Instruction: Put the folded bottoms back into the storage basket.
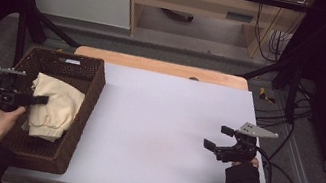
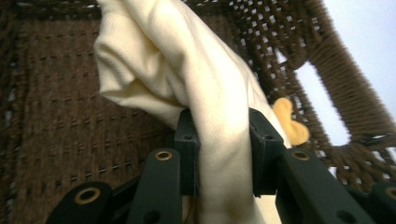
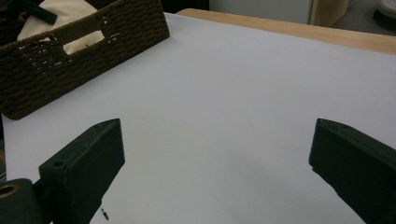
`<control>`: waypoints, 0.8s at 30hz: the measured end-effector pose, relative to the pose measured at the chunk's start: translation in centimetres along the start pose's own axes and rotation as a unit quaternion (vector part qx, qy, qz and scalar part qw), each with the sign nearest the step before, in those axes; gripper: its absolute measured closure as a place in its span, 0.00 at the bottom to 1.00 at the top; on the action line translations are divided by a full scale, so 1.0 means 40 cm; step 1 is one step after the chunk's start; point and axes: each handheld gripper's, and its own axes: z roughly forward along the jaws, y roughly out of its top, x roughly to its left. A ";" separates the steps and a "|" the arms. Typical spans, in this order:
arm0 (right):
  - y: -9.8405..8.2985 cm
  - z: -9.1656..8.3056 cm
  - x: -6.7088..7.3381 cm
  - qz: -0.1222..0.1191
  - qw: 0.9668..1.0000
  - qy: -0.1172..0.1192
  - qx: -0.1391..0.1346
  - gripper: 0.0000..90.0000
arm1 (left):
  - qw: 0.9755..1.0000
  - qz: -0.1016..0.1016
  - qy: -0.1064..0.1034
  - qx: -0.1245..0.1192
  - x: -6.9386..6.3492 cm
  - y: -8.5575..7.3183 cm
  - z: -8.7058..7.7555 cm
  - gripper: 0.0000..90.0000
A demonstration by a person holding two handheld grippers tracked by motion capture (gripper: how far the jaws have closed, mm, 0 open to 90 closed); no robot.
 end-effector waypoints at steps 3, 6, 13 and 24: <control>0.000 0.000 0.000 -0.001 1.000 0.000 0.000 0.04 | 1.000 -0.001 0.009 0.001 0.004 -0.002 0.000 0.76; 0.000 0.000 0.000 -0.001 1.000 0.001 -0.001 0.04 | 0.999 -0.008 0.034 0.006 0.009 -0.003 -0.001 0.73; 0.000 0.000 0.000 -0.002 1.000 0.001 -0.001 0.04 | 0.997 -0.023 0.063 -0.024 0.017 -0.002 -0.016 0.27; -0.001 0.002 0.000 0.000 1.000 0.000 0.001 0.04 | 0.996 -0.020 0.047 -0.072 0.014 -0.013 -0.055 0.02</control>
